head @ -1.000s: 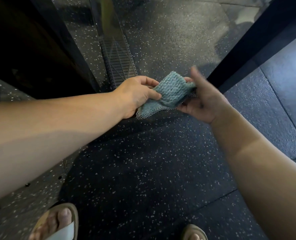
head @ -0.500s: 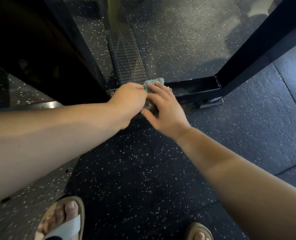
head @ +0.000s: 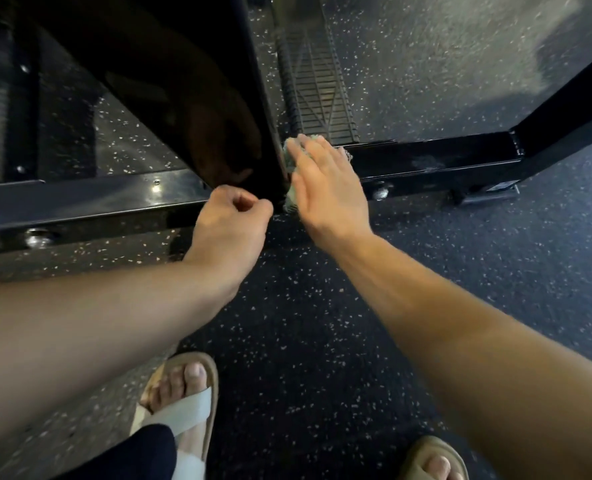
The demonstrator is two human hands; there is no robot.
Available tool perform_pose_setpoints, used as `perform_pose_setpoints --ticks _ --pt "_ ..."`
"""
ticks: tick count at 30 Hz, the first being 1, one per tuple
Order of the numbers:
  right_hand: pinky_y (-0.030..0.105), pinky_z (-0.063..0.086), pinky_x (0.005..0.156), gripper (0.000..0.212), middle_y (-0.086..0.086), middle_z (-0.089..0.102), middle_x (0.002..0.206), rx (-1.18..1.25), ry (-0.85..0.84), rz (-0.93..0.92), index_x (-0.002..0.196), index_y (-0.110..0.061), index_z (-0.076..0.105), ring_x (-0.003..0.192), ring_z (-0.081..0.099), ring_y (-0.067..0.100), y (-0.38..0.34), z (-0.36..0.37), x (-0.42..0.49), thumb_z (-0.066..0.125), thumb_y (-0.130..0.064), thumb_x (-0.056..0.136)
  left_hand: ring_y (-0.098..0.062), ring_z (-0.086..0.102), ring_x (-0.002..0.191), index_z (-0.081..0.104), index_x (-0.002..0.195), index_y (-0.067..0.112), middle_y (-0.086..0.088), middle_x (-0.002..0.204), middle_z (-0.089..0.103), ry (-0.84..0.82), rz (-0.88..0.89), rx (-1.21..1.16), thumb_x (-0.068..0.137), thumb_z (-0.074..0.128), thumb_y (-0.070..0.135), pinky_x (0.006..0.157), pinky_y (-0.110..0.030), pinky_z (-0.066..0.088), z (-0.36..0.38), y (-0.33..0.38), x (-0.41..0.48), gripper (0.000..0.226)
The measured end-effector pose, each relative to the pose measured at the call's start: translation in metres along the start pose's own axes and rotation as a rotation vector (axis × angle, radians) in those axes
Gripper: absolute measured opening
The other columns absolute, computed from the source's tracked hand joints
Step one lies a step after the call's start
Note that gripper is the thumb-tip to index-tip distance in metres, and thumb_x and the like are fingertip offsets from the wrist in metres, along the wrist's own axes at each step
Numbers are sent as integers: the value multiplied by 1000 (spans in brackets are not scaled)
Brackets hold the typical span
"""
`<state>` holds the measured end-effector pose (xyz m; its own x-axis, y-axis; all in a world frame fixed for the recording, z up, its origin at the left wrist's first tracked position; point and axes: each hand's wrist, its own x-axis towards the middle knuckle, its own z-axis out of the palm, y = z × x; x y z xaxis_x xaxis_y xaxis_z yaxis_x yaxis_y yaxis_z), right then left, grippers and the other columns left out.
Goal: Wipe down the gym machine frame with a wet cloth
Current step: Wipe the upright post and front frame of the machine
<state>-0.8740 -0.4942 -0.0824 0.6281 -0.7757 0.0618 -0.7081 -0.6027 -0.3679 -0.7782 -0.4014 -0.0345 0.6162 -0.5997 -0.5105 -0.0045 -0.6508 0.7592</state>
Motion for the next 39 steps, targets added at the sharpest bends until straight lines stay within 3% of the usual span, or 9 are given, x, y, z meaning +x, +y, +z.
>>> perform_pose_setpoints --ticks 3,5,9,16,19,24,31,36,39 --pt "42 19 117 47 11 45 144 -75 16 -88 137 -10 49 137 34 30 41 -15 -5 30 -29 98 -28 56 87 52 86 29 -3 85 53 0 86 60 76 58 37 70 -36 46 -6 0 -2 14" --pt "39 15 119 42 7 41 147 -59 69 86 138 -13 48 140 29 26 68 -29 -9 35 -25 100 -36 55 94 47 84 35 -6 93 51 3 74 72 65 54 42 82 -47 48 -10 -1 -2 21" --pt "37 8 118 47 4 29 154 -115 77 270 145 -16 38 144 18 23 45 -18 2 28 -31 102 -16 42 116 47 121 26 -1 124 41 -24 136 149 85 59 26 98 -29 37 -10 -8 -9 38" --pt "39 15 117 52 7 37 150 -158 -38 -93 142 -16 42 141 28 27 35 -11 -9 25 -36 98 -30 37 127 42 139 5 -14 137 41 -101 645 622 85 54 18 106 -35 32 9 -12 -20 56" --pt "38 17 116 52 10 38 149 -178 62 88 141 -14 44 139 31 30 107 -42 -19 27 -36 97 -36 35 134 44 137 0 -19 141 42 -175 887 862 82 53 21 104 -43 37 18 -6 -18 60" --pt "40 12 117 52 10 25 155 -123 129 525 145 -13 36 142 19 28 124 -58 -12 34 -39 101 -23 -17 145 -2 151 9 -9 158 -13 -283 734 1157 96 39 37 117 -34 0 42 15 -6 74" --pt "35 8 117 48 4 27 155 -168 -31 -23 146 -20 35 144 20 23 87 -35 -18 35 -35 101 -27 3 143 10 150 10 -8 156 5 -176 689 1054 88 51 35 116 -37 11 70 22 -7 78" --pt "31 17 114 47 4 25 156 -189 70 396 147 -19 34 142 23 23 192 -84 -30 36 -32 102 -28 -2 144 8 151 13 -7 156 2 -240 734 1054 91 46 36 118 -39 5 87 29 -6 75" --pt "35 12 118 50 6 17 158 -139 102 543 149 -17 27 144 15 24 162 -76 -19 32 -34 102 -28 1 144 11 150 14 -6 156 6 -234 732 1052 90 48 36 118 -39 5 90 27 -6 74"
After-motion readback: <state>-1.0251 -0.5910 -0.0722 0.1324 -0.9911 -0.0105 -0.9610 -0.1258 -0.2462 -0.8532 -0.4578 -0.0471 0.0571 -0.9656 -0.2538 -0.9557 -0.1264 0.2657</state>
